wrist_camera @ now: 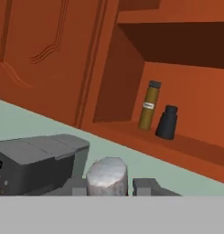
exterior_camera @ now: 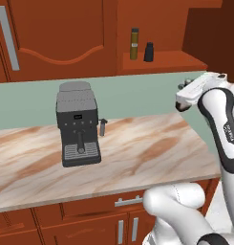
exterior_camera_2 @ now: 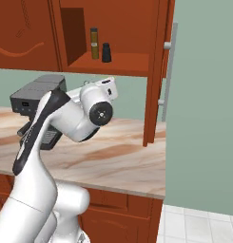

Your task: Collect the turmeric, ketchup, and shaker from the cabinet and place them next to the stove.

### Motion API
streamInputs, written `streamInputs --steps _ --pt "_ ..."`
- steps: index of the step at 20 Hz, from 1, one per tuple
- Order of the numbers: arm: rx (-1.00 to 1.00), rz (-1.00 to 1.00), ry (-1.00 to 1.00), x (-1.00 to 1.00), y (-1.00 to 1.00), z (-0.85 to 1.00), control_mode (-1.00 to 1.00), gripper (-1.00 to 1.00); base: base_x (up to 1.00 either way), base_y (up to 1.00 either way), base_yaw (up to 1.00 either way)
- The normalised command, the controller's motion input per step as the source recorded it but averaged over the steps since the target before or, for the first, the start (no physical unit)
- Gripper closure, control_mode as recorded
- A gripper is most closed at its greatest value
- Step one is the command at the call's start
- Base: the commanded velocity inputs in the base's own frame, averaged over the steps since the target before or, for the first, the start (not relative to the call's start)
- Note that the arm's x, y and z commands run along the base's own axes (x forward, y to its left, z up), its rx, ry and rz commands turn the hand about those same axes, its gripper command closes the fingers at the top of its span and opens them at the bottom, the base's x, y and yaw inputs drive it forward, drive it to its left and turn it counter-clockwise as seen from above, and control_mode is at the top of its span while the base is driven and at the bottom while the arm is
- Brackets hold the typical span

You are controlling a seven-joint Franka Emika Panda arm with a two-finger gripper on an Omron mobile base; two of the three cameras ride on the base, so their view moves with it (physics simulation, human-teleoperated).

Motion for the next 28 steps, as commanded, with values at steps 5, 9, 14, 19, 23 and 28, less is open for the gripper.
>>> streamInputs --steps 5,9,14,19,23,28 --pt "0.0 0.12 -0.04 -0.58 0.7 -0.57 -1.0 1.0 0.0 0.0 0.0" --pt "0.0 0.0 0.0 0.0 0.0 0.0 1.0 1.0 -0.41 0.82 0.22" --pt "0.0 0.0 0.0 0.0 0.0 0.0 1.0 1.0 -0.3 0.97 0.29" --pt "0.0 0.0 0.0 0.0 0.0 0.0 1.0 1.0 -0.16 1.0 0.26" --pt "0.0 0.0 0.0 0.0 0.0 0.0 1.0 1.0 0.12 1.0 0.13" --pt "0.0 0.0 0.0 0.0 0.0 0.0 1.0 1.0 0.11 1.0 -0.05"
